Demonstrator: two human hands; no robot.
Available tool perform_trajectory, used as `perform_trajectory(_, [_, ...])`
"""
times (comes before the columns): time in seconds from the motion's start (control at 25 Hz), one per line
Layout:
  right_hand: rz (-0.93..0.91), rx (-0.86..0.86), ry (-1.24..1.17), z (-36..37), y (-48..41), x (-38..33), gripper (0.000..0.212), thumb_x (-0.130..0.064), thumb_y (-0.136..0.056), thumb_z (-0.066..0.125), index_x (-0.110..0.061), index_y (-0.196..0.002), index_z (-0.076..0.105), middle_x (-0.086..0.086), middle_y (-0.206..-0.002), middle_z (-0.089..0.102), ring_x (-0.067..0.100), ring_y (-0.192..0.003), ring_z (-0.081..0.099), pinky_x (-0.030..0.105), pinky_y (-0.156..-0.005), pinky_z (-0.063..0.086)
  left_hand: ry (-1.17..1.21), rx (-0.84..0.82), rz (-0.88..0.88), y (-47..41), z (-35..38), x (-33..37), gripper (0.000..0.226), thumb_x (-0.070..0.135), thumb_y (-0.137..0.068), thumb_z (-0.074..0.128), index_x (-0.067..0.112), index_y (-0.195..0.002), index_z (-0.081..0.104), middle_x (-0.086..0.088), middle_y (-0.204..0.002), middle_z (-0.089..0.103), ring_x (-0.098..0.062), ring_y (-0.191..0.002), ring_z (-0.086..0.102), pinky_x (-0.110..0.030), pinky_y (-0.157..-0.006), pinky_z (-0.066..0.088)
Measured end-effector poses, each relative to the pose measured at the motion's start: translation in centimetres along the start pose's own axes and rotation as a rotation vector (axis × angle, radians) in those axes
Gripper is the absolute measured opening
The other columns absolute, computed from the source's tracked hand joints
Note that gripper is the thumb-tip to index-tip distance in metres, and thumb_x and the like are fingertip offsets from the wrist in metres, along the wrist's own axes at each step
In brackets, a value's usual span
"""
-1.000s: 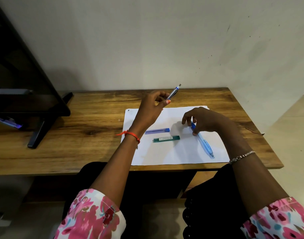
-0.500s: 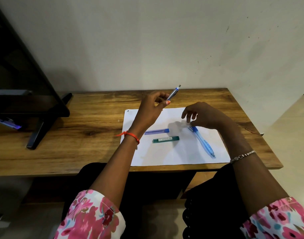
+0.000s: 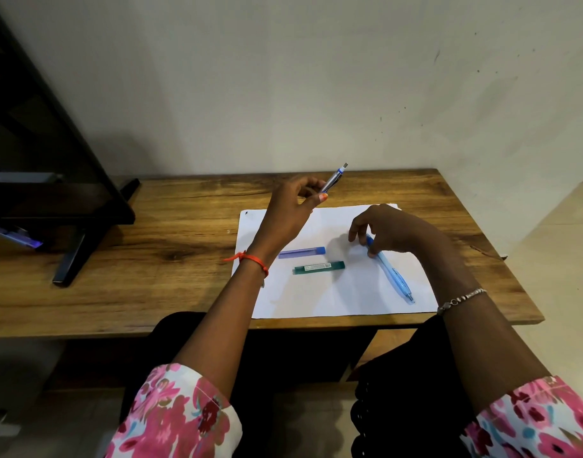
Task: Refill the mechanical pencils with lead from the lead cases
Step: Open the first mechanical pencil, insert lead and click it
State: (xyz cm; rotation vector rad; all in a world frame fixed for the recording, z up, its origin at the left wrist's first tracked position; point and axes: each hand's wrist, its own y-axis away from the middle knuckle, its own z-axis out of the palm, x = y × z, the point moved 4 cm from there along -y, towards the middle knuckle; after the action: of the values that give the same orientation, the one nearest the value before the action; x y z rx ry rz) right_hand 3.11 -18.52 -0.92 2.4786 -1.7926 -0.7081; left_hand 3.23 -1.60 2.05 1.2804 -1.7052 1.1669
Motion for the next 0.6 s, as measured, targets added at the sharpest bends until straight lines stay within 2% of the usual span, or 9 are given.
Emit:
perform_trajectory(0.24, [-0.006, -0.006, -0.007, 0.1, 0.2, -0.6, 0.038, 0.009, -0.07, 0.07, -0.015, -0.1, 0.067, 0.006, -0.097, 0.067, 0.017, -0.09, 0.056, 0.032, -0.082, 0.047, -0.002, -0.004, 0.005, 0.1, 0.0, 0.0, 0.016, 0.006, -0.086, 0.06, 0.005, -0.101, 0.065, 0.01, -0.079, 0.057, -0.001, -0.074, 0.052, -0.044, -0.082, 0.053])
perform_trajectory(0.36, [-0.022, -0.023, -0.022, 0.2, 0.3, -1.3, 0.037, 0.012, -0.071, 0.067, -0.015, -0.096, 0.066, 0.004, -0.086, 0.068, 0.015, -0.08, 0.059, 0.026, -0.073, 0.048, -0.006, -0.003, 0.007, 0.1, 0.0, 0.0, 0.016, 0.007, -0.086, 0.061, 0.005, -0.101, 0.065, 0.008, -0.08, 0.058, -0.001, -0.074, 0.053, -0.045, -0.084, 0.053])
perform_trajectory(0.48, [-0.069, 0.003, -0.108, -0.2, 0.6, -2.2, 0.038, 0.014, -0.072, 0.063, -0.013, -0.098, 0.066, 0.007, -0.081, 0.069, 0.017, -0.074, 0.06, 0.028, -0.068, 0.049, -0.011, -0.001, 0.01, 0.1, 0.1, 0.0, 0.017, 0.007, -0.085, 0.061, 0.005, -0.102, 0.065, 0.01, -0.08, 0.058, -0.001, -0.075, 0.053, -0.045, -0.085, 0.053])
perform_trajectory(0.6, [-0.081, 0.075, -0.08, -0.9, 0.8, -2.2, 0.035, 0.007, -0.071, 0.072, -0.014, -0.099, 0.066, 0.0, -0.08, 0.063, 0.01, -0.073, 0.053, 0.019, -0.064, 0.042, -0.019, 0.0, 0.013, 0.1, 0.1, 0.1, 0.018, 0.007, -0.086, 0.061, 0.005, -0.103, 0.065, 0.006, -0.084, 0.058, 0.001, -0.075, 0.053, -0.044, -0.085, 0.053])
